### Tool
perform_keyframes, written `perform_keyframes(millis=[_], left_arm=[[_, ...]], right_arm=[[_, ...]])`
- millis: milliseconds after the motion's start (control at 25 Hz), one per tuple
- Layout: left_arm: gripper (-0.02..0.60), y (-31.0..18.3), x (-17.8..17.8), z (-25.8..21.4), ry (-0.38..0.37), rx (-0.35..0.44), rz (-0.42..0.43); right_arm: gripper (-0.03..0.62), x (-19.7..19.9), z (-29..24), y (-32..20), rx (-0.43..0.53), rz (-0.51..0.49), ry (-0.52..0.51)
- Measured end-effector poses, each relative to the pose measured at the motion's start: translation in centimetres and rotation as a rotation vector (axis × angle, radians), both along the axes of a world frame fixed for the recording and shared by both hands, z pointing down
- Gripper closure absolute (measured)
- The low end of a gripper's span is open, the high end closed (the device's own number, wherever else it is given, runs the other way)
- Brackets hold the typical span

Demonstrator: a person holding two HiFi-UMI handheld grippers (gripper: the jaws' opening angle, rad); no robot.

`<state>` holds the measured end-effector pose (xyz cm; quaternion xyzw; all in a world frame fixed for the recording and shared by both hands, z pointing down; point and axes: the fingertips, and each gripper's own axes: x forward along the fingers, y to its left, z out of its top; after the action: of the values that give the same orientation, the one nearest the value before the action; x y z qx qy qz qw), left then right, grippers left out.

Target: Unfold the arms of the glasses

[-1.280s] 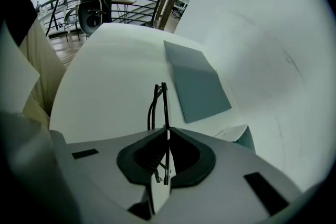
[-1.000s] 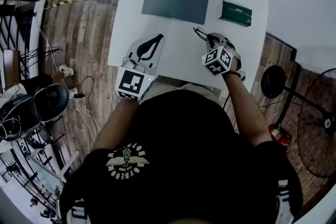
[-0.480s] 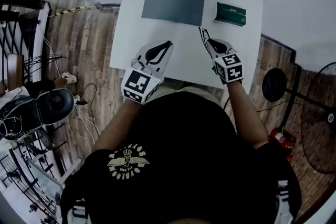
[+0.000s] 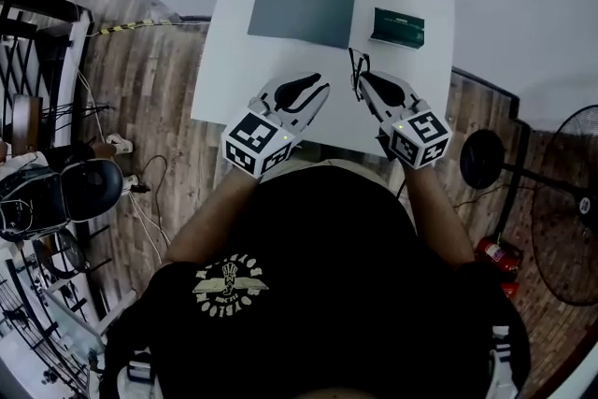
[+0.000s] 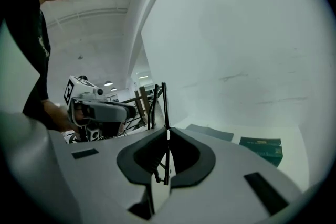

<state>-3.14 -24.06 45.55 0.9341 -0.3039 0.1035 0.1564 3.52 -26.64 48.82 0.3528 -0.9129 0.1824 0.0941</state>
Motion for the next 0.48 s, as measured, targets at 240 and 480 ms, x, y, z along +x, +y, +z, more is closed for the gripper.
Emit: perform_keyframes(millis=[240,480], left_arm=[[0.494,1.0,3.6,-2.7,0.090,-0.041,0.096],[0.488,2.1,6.3,-3.0,0.108,-0.095,0.146]], right_arm=[[0.577,0.2,-3.1,1.8,0.094,-0.017,-0.017],[0.577,1.4,-4.3,3.0,0.154,0.001,0.022]])
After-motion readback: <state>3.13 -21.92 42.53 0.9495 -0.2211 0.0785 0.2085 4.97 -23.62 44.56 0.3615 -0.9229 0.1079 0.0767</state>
